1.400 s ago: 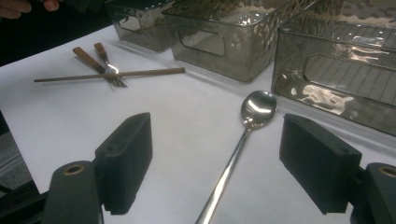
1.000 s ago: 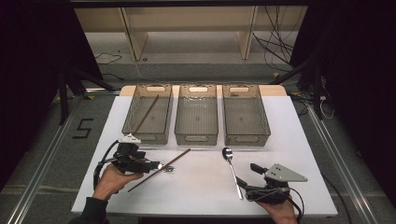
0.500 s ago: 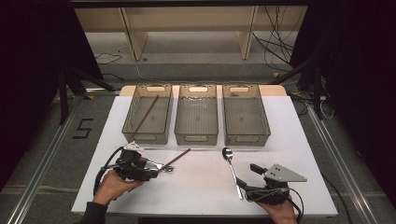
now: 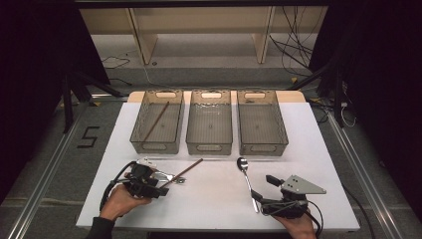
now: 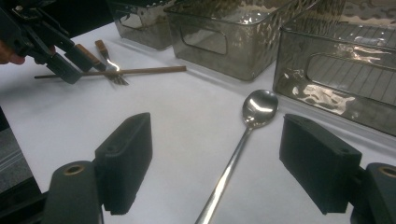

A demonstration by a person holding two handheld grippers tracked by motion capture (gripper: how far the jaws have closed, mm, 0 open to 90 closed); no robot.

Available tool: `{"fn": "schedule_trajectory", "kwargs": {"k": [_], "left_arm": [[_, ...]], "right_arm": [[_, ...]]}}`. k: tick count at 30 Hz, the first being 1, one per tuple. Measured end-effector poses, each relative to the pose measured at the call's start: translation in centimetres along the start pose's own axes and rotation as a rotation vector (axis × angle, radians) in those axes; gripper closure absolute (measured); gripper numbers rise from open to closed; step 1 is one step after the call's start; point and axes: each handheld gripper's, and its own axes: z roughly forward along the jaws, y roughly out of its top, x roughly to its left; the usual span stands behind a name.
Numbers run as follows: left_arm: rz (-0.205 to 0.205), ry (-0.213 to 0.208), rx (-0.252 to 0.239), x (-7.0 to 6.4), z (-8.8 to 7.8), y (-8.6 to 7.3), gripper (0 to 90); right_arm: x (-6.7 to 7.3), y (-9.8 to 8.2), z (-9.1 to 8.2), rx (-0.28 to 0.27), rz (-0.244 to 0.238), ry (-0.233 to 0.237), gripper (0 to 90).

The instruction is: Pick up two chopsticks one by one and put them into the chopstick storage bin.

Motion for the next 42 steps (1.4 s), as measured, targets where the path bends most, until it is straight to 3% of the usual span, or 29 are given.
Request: {"fn": "schedule_trajectory", "kwargs": {"k": [3,22,27,42], "left_arm": [[-0.002,-0.001,-0.008,0.0,0.0,0.0,45.3],[0.111,0.047,-0.011,-0.8,0.4,0.2,74.9],[0.14,0.042,-0.012,-0.9,0.5,0.1,82.3],[0.174,-0.003,-0.03,-1.2,0.0,0.2,84.7]], "right_arm": [[0.0,0.0,0.0,-0.002,0.001,-0.001,26.2],[0.0,0.0,0.0,0.001,0.0,0.001,26.2],[0.0,0.0,0.0,0.003,0.001,-0.001,26.2],[-0.1,0.0,-0.1,0.002,0.002,-0.003,26.2]]}}
